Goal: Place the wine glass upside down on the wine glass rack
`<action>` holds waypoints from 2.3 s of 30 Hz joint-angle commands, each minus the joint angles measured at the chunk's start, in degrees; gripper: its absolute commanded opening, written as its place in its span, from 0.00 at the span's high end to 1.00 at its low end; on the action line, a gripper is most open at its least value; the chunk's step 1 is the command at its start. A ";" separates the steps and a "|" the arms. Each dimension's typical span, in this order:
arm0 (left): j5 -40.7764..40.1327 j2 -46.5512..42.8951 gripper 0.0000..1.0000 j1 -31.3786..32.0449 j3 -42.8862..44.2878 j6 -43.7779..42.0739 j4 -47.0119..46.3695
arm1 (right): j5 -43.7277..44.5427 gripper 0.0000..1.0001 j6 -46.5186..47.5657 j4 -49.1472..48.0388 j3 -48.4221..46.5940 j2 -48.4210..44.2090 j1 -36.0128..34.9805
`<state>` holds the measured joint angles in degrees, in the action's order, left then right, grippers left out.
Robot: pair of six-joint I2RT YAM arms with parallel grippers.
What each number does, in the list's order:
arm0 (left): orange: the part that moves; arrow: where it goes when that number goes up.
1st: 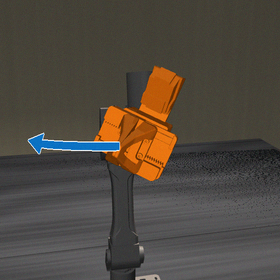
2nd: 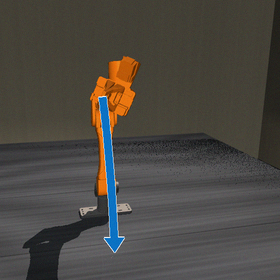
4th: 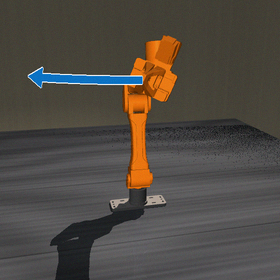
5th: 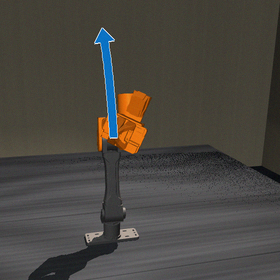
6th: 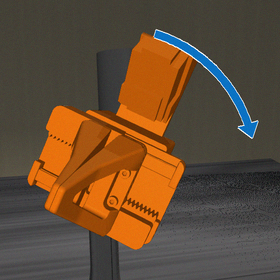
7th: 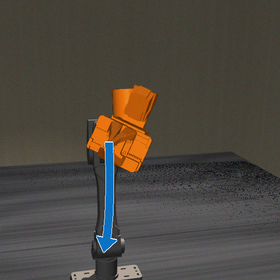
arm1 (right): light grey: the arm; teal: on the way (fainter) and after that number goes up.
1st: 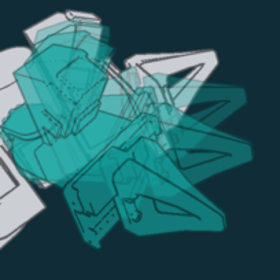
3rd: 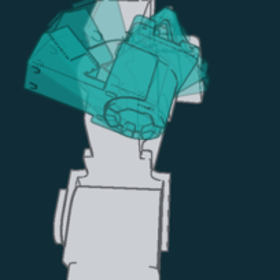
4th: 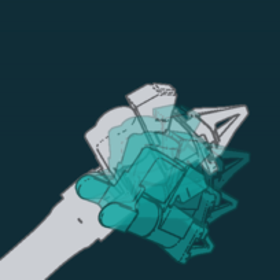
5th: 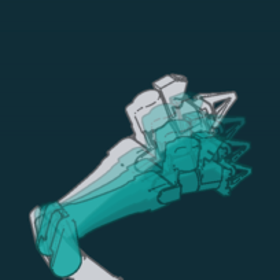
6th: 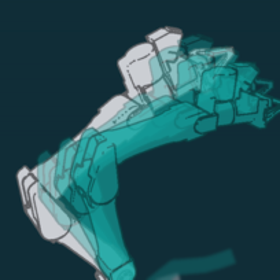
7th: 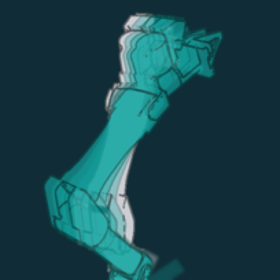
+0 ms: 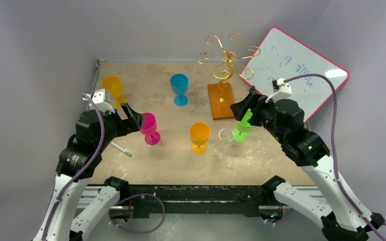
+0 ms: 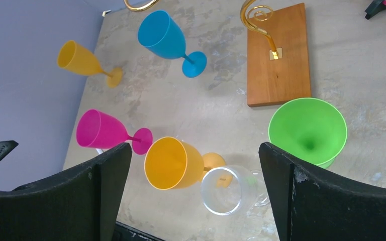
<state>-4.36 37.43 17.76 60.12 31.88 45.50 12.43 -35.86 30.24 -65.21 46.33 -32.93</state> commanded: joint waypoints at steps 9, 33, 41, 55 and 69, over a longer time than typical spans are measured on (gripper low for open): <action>-2.58 1.67 0.07 0.32 1.06 -1.25 -0.91 | 0.67 0.00 1.42 -0.48 -1.62 -0.37 0.31; -0.93 20.67 0.49 0.35 2.62 -6.68 0.37 | -0.62 0.04 9.88 -2.15 0.95 1.21 0.28; 1.43 23.67 0.51 0.33 2.60 -5.80 -2.52 | -1.84 0.07 12.24 -3.71 1.78 2.37 0.28; -13.55 24.63 0.47 0.28 6.32 -6.05 5.68 | -1.28 0.11 13.19 -3.57 1.48 2.33 0.26; -8.89 27.18 0.59 0.35 0.15 -2.83 0.07 | 0.90 0.13 13.36 -3.61 2.32 1.28 0.30</action>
<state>-13.67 63.68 17.78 61.56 27.62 48.86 11.92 -23.49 28.40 -62.94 48.69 -32.93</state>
